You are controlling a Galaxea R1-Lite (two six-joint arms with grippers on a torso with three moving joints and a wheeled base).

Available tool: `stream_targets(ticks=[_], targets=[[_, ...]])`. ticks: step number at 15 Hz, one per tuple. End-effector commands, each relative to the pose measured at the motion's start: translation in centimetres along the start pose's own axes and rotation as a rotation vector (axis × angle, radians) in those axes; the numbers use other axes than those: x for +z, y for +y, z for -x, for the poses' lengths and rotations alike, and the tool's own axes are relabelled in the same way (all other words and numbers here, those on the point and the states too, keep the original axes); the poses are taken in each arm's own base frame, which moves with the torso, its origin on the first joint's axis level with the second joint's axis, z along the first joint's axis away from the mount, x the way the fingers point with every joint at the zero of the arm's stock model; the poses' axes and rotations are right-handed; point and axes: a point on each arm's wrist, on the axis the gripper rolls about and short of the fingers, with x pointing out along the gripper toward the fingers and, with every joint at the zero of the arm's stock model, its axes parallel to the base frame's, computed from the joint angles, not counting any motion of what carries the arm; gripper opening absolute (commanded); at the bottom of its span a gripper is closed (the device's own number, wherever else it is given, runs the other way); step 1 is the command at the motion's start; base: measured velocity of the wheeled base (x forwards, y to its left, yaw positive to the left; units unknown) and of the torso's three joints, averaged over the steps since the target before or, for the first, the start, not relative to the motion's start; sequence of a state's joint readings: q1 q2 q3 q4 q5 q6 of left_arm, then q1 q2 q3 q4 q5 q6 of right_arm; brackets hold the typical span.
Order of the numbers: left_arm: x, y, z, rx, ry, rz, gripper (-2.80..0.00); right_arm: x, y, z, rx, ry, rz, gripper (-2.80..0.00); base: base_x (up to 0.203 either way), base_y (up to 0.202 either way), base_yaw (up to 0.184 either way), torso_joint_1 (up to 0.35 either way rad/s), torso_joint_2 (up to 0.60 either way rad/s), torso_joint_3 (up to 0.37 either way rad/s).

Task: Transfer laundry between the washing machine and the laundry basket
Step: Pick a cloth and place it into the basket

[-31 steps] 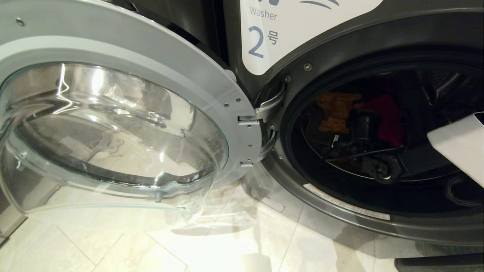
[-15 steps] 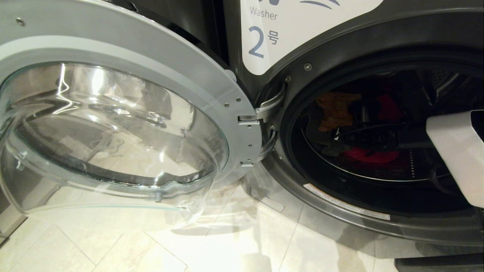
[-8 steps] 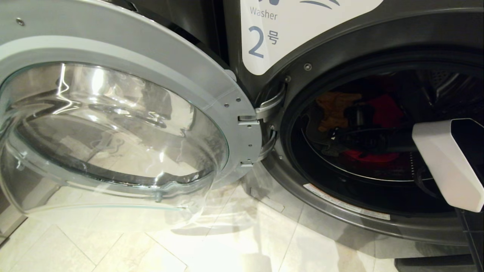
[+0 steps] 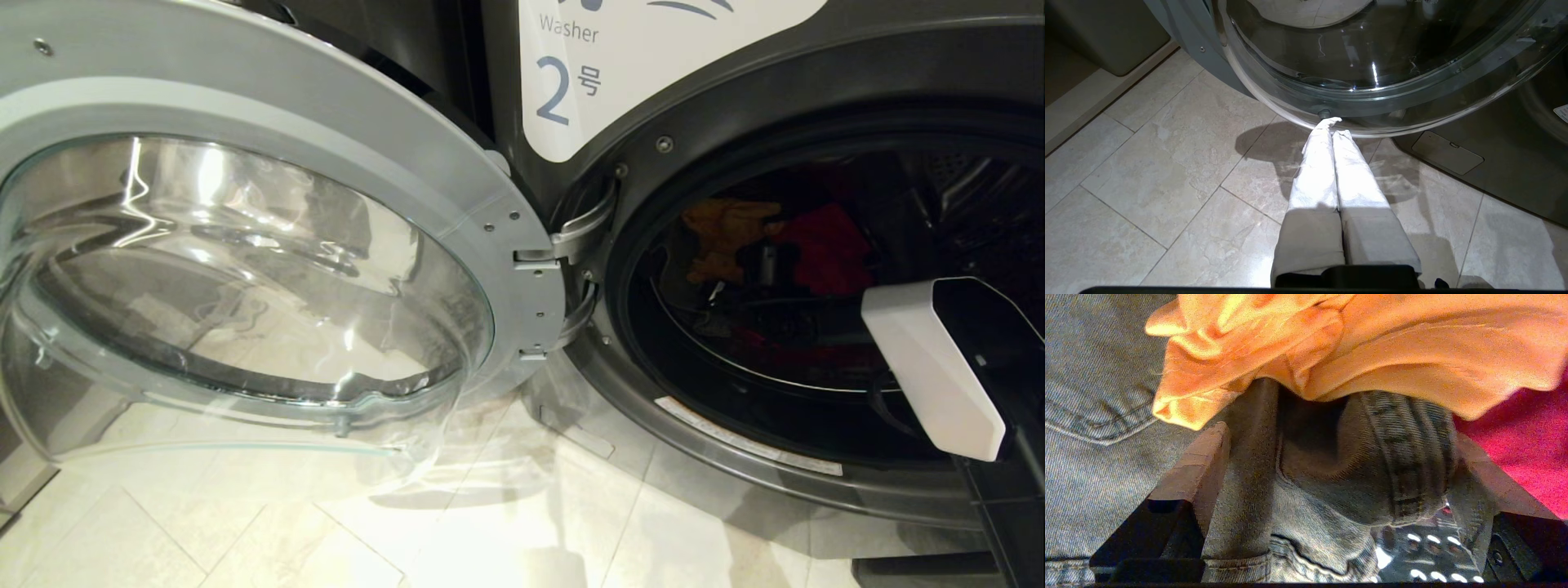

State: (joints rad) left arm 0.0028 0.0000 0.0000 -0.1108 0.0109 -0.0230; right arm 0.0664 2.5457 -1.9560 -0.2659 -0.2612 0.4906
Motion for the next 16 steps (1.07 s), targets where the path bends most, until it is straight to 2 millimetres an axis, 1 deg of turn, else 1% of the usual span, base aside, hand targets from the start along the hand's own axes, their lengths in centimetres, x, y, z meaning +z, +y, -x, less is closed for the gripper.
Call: stream_targets(ticks=[1, 10, 11, 16], targets=[[-1.13, 0.02, -0.21, 0.002, 0.040, 0.000, -2.80, -0.54, -0.16, -0.37, 0.013, 0.011, -0.011, 0.00, 0.000, 0.000, 0.000, 0.000, 0.00, 0.000], [-1.13, 0.03, -0.21, 0.003, 0.040, 0.000, -2.80, -1.22, -0.32, -0.74, 0.011, 0.018, -0.051, 0.00, 0.000, 0.000, 0.000, 0.000, 0.00, 0.000], [-1.13, 0.03, -0.21, 0.003, 0.040, 0.000, -2.80, -1.24, -0.32, -0.74, 0.010, 0.019, -0.054, -2.80, 0.000, 0.000, 0.000, 0.000, 0.00, 0.000], [-1.13, 0.03, -0.21, 0.003, 0.040, 0.001, -2.80, -1.24, -0.32, -0.74, 0.012, 0.020, -0.051, -2.80, 0.000, 0.000, 0.000, 0.000, 0.00, 0.000]])
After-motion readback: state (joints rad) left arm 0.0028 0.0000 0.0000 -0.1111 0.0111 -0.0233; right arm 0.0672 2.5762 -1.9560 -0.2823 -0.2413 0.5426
